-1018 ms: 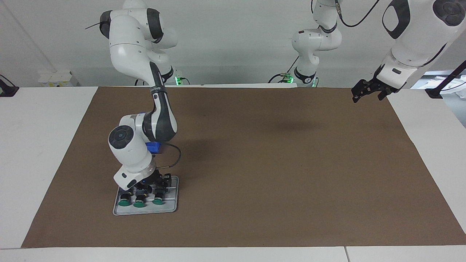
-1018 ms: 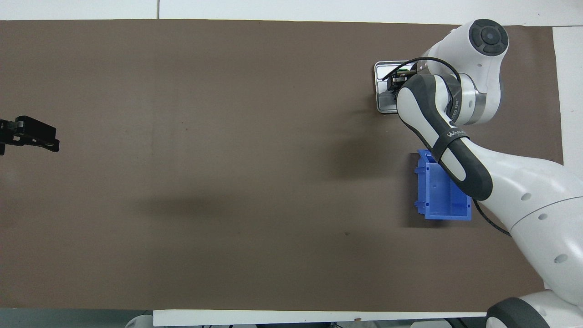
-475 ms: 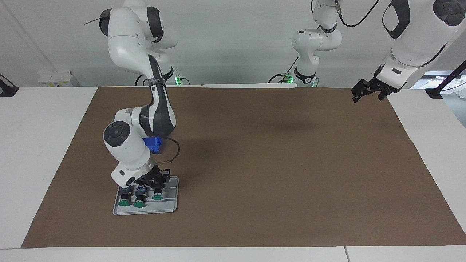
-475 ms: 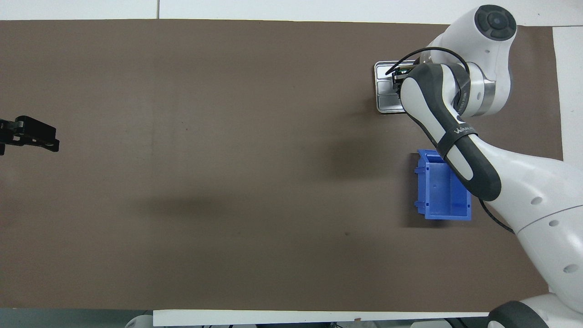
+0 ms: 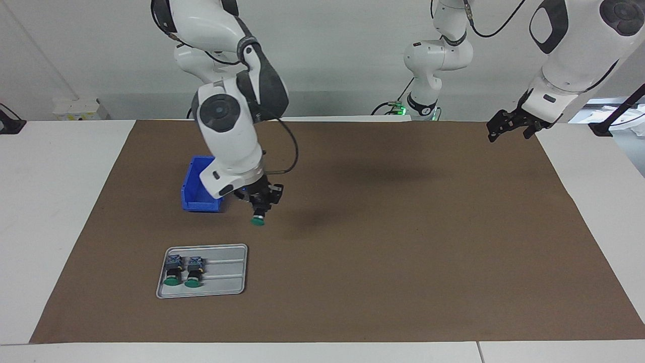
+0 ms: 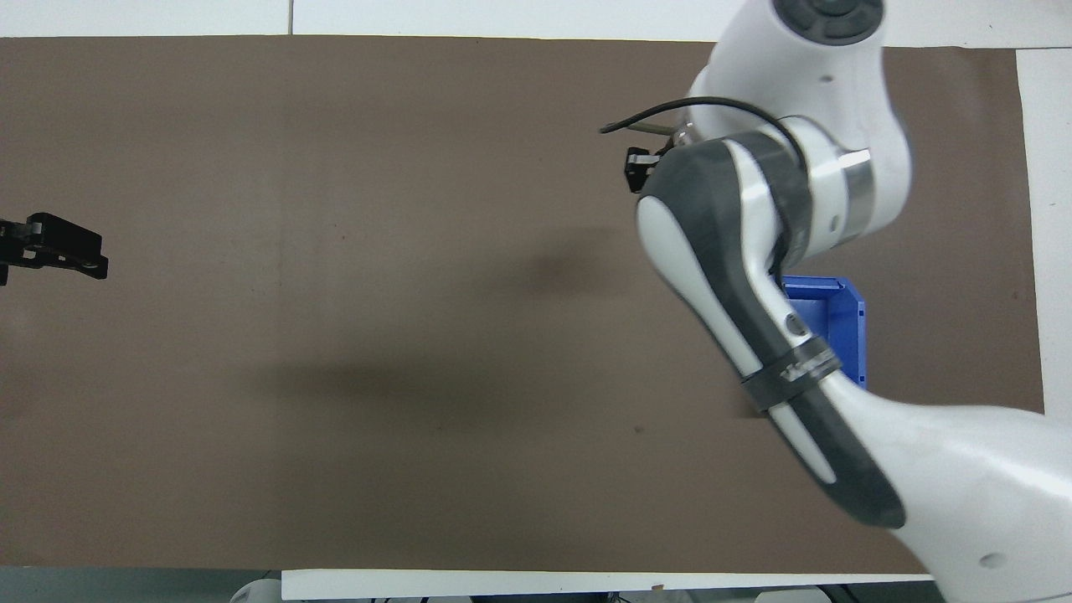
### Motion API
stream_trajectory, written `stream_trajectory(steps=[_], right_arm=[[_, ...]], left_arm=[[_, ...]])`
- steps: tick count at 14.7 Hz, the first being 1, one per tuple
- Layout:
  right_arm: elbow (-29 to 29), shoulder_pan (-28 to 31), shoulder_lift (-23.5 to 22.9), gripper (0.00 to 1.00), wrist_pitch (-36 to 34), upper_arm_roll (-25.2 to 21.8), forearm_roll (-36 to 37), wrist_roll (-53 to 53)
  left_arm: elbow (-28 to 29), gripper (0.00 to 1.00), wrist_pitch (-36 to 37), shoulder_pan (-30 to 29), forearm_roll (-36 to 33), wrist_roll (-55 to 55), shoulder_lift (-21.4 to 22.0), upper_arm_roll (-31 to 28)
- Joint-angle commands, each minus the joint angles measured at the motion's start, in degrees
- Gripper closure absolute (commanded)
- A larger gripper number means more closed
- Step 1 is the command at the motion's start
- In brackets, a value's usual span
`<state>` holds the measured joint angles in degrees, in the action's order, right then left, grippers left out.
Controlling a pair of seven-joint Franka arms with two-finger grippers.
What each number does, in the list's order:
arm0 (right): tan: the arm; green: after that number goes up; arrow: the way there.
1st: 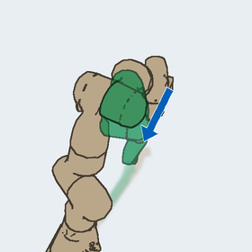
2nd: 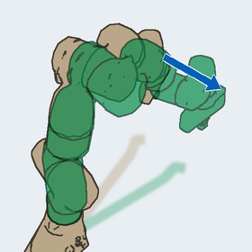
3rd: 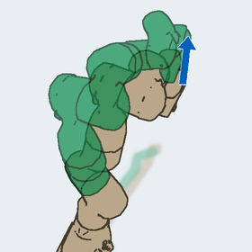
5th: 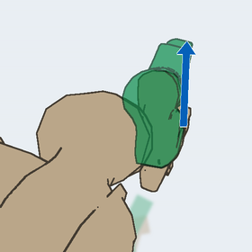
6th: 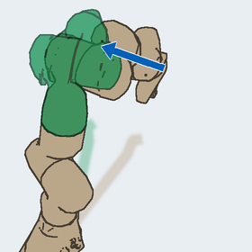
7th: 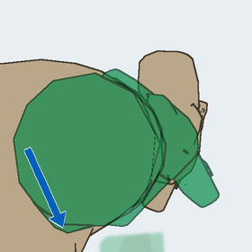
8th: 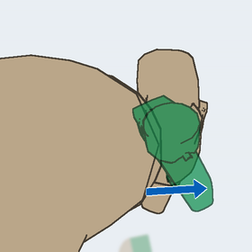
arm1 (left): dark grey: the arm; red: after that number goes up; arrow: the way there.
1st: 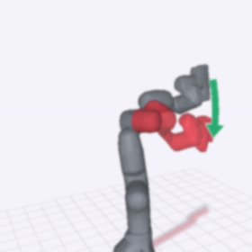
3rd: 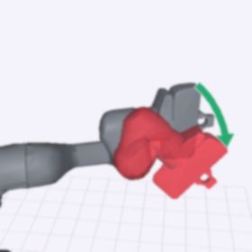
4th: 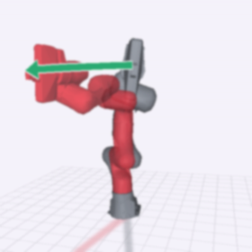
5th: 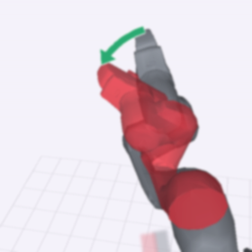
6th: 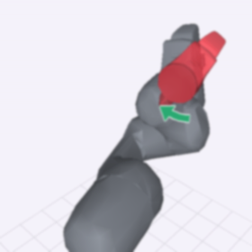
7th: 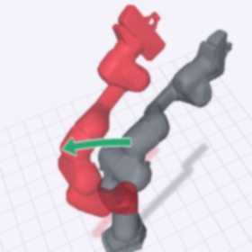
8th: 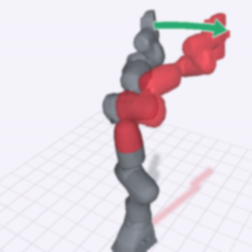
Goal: Place and press button with both arms
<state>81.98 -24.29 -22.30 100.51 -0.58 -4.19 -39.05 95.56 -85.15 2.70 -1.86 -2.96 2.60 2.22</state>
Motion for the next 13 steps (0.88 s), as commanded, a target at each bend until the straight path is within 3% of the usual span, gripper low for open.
stream_trajectory(steps=[1,5,10,13], right_arm=[[3.19,-6.98,1.12,1.0,1.36,-0.39,-0.3,-16.08],[3.1,-14.46,-1.41,1.0,4.95,-0.3,-0.38,-39.28],[2.05,-18.51,-8.27,0.95,16.36,0.23,-1.35,-76.02],[2.05,-19.84,-11.53,0.95,21.92,0.84,-1.62,-87.32]], left_arm=[[1.73,0.0,-0.01,0.11,0.54,0.23,1.7,-0.37],[1.65,0.0,-0.02,0.2,0.54,0.23,1.7,-0.37],[1.65,0.0,-0.1,0.12,0.54,0.32,1.7,-0.37],[1.65,0.0,-0.19,0.03,0.54,0.32,1.7,-0.37]])
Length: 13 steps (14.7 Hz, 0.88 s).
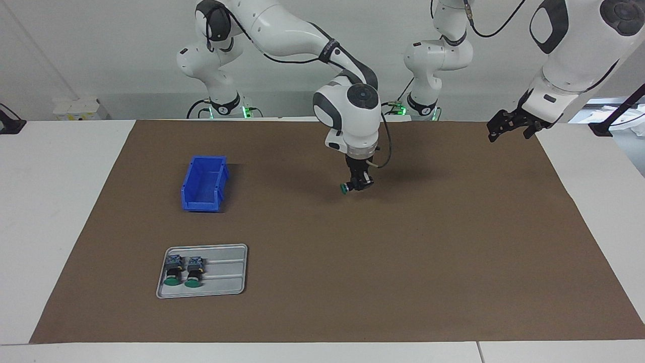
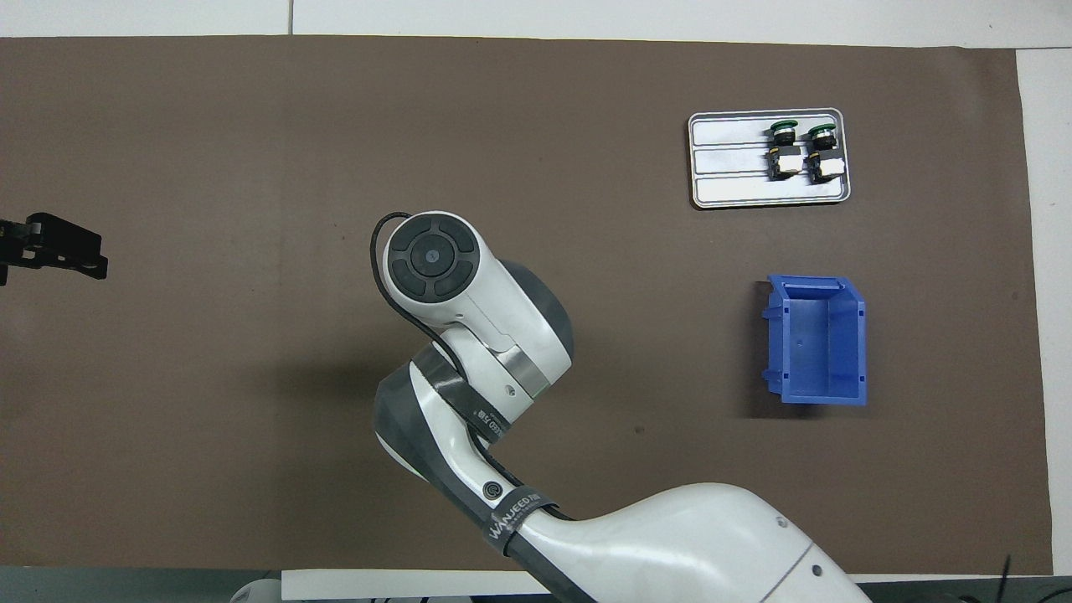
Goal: Place and press button with both arms
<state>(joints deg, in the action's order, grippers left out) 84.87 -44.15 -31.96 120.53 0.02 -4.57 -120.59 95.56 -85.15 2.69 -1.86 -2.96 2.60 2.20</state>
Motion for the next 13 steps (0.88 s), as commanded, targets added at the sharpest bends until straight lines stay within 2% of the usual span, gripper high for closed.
stream_trajectory(steps=[1,3,5,6,7,8,11,13], right_arm=[[-0.85,-0.23,-2.58,0.95,3.12,0.25,-1.41,-6.93],[-0.93,-1.11,-3.9,0.93,6.02,0.25,-1.32,-10.27],[-0.85,-1.11,-3.99,0.89,5.86,0.33,-1.5,-10.55],[-0.85,-1.2,-3.99,0.74,6.03,0.25,-1.41,-10.55],[-0.85,-1.29,-3.99,0.35,6.38,0.25,-1.32,-10.55],[-0.85,-1.37,-3.99,0.01,7.08,0.33,-0.71,-10.29],[-1.2,-0.85,-3.9,0.01,5.95,0.34,-1.15,-9.93],[-5.57,1.07,-3.03,0.01,-1.13,0.25,-1.23,-6.53]], left_arm=[[1.73,0.0,-0.19,-0.05,0.54,0.32,1.7,-0.36],[1.73,0.0,-0.1,-0.14,0.54,0.32,1.7,-0.36],[1.73,0.0,-0.19,-0.14,0.54,0.23,1.7,-0.36],[1.64,0.0,-0.19,-0.14,0.54,0.23,1.7,-0.36],[1.64,0.0,-0.1,-0.14,0.54,0.23,1.7,-0.36],[1.64,0.0,-0.1,-0.14,0.54,0.23,1.7,-0.36],[1.73,0.0,-0.1,-0.14,0.54,0.15,1.7,-0.36],[1.73,0.0,0.16,-0.06,0.54,0.06,1.7,-0.36]])
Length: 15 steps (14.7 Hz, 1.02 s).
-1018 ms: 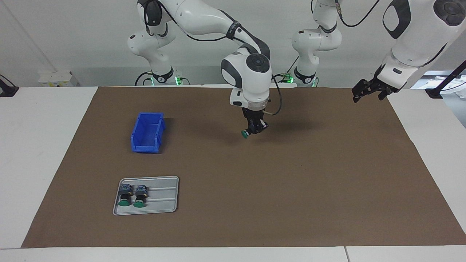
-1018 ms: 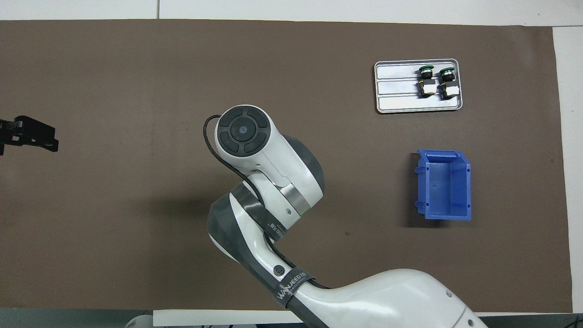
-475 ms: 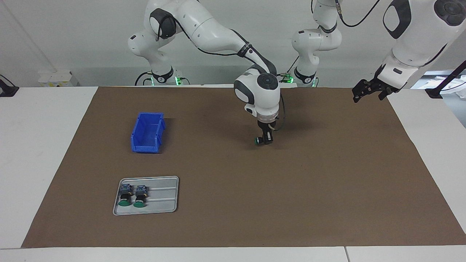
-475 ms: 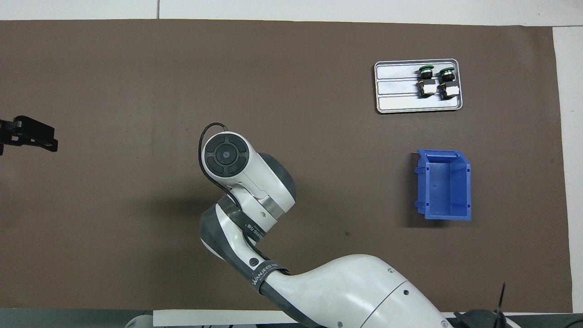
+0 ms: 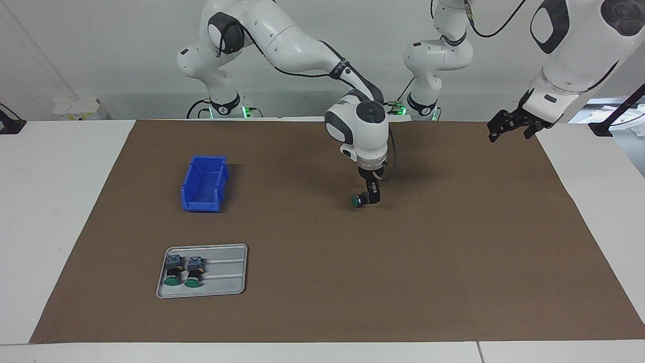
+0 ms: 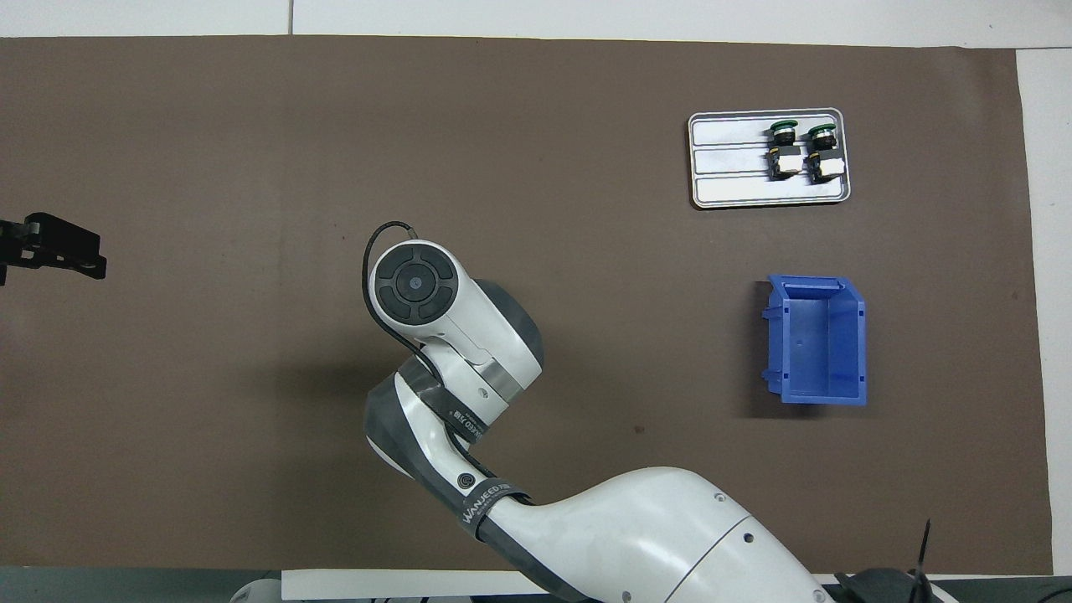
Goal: Place and press button with both arms
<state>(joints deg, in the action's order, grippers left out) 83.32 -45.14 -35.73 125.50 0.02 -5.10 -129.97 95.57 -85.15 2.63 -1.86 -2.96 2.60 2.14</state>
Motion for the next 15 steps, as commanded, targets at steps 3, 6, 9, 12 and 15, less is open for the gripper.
stream_trajectory(steps=[3,6,9,12,15], right_arm=[[-5.63,8.38,6.6,0.01,-16.32,0.25,-1.14,17.33],[-1.6,16.46,15.31,0.01,-23.36,0.16,-0.88,32.96],[-0.35,24.99,19.98,0.01,-30.11,0.07,-0.88,55.02],[-0.09,32.8,23.32,0.01,-35.66,-0.02,-0.44,77.77],[0.09,39.49,26.31,0.01,-40.32,-0.1,0.0,94.24]], left_arm=[[1.73,0.0,0.25,0.18,0.54,-0.56,1.7,-0.38],[1.9,0.0,0.16,0.18,0.54,-3.35,1.7,-0.47],[3.22,0.0,-0.63,0.71,0.54,-8.11,2.14,-0.3],[4.71,0.0,-2.21,2.1,0.63,-12.06,2.84,-0.21],[5.94,0.0,-3.26,4.12,0.72,-19.08,2.85,-0.21]])
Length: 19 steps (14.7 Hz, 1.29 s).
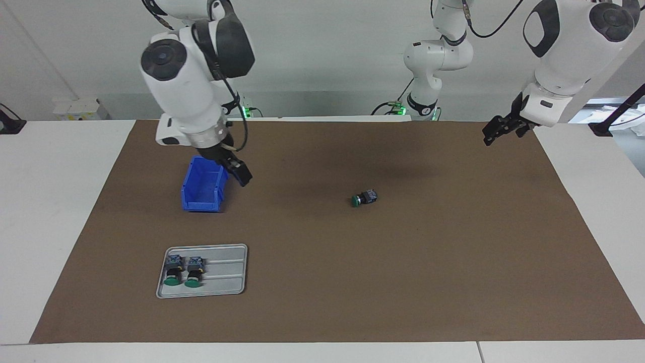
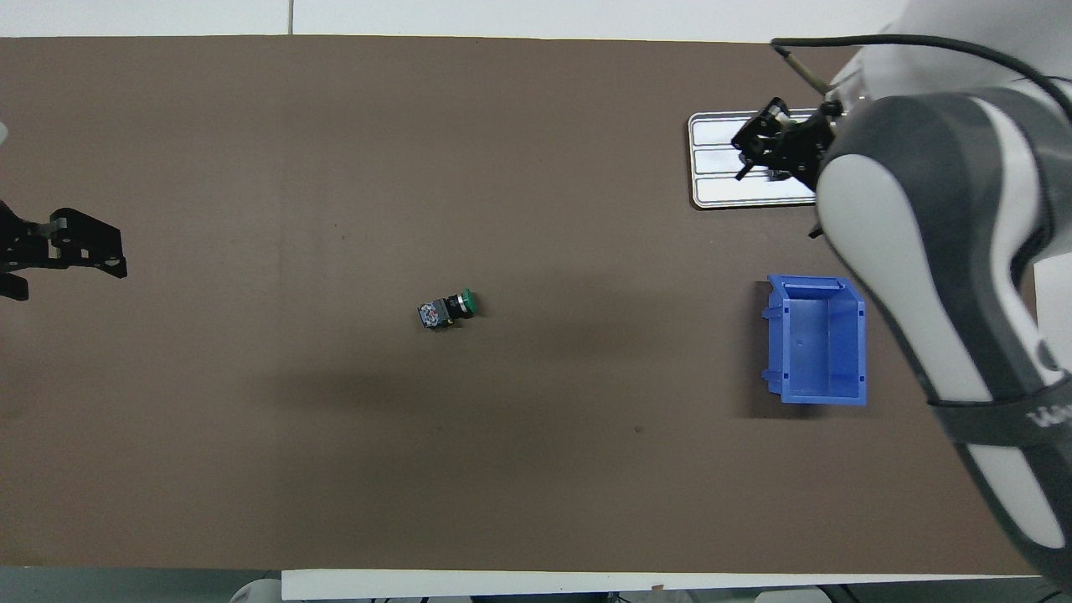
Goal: Place and press button with both arms
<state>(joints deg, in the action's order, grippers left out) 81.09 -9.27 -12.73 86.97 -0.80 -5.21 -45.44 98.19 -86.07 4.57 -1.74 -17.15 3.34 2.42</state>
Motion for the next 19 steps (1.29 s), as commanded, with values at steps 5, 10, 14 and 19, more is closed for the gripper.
stream_trajectory(steps=[5,10,14,19], right_arm=[[1.88,11.28,9.02,0.01,-4.79,0.45,3.79,29.65],[7.11,11.65,12.62,0.01,-5.86,0.54,6.97,40.15],[9.09,13.39,12.91,0.01,-1.46,0.36,6.97,46.65],[9.61,13.06,13.16,0.01,-2.77,0.36,7.15,46.94]], left_arm=[[4.9,0.0,-4.88,6.41,2.09,-21.39,1.15,-0.4],[5.69,0.0,-8.4,11.58,4.73,-40.47,-1.74,-0.58],[5.52,0.0,-10.68,14.75,4.82,-52.58,-3.94,-0.58],[5.6,0.0,-19.55,20.02,8.25,-75.34,-10.18,-0.58]])
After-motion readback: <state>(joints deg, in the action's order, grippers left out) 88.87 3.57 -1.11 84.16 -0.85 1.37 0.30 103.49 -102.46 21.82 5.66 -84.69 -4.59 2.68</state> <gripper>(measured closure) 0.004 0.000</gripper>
